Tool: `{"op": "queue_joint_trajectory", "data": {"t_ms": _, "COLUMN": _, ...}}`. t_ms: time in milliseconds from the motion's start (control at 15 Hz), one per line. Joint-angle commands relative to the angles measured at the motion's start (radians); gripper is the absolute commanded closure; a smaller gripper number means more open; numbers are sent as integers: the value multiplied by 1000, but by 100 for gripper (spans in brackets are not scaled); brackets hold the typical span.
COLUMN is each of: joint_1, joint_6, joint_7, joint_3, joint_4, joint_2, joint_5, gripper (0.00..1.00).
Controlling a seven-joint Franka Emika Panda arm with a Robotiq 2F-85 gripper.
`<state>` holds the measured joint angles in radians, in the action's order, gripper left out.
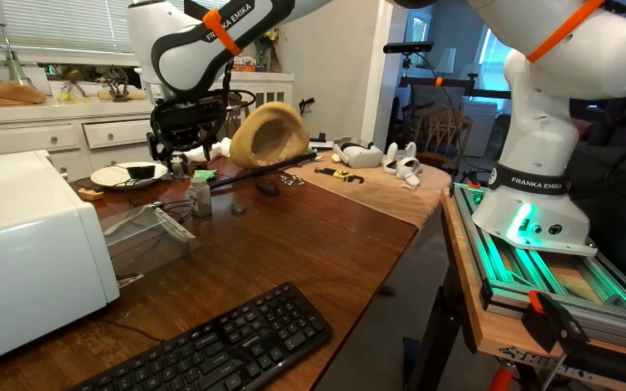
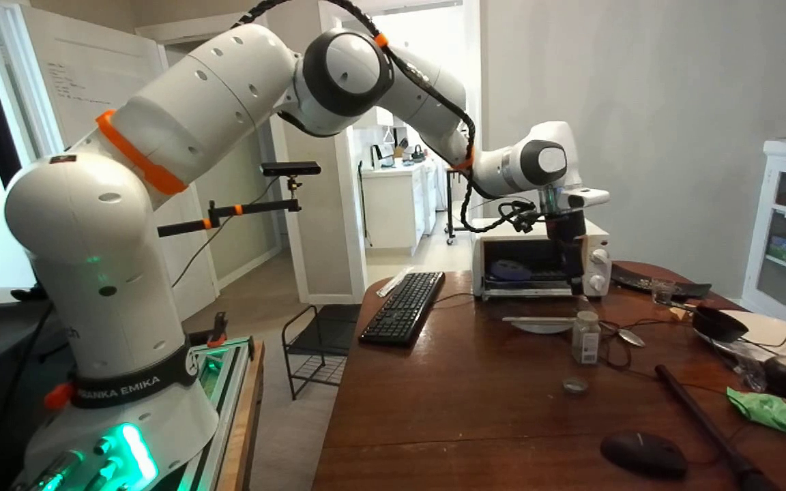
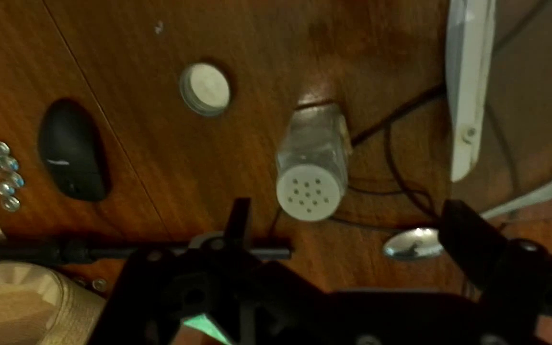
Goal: Put the tape inside the oven and the shaker on top of the microwave
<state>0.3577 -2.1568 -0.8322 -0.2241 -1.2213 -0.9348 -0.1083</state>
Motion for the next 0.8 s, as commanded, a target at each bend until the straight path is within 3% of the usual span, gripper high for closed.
{"op": "queue_joint_trajectory", "data": {"t_ms": 0, "joint_1": -109, "joint_6": 137, "joint_7": 132, "joint_3": 124, "joint_4": 74, "joint_2": -46, "joint_5": 48, "gripper": 0}}
{"op": "queue_joint_trajectory", "data": {"t_ms": 133, "joint_1": -155, "joint_6": 203, "joint_7": 207, "joint_3": 171, "joint_4": 100, "joint_2": -67, "joint_5": 79, "gripper": 0}}
{"op": "queue_joint_trajectory", "data": {"t_ms": 400, "joint_1": -202, "joint_6": 307, "joint_7": 278, "joint_3": 193, "joint_4": 144, "joint_2": -90, "joint_5": 122, "gripper": 0}}
{"op": "queue_joint_trajectory", "data": {"t_ms": 733, "joint_1": -222, "joint_6": 295, "joint_7": 377, "joint_3": 214, "joint_4": 189, "joint_2": -136, "joint_5": 157, "gripper": 0}}
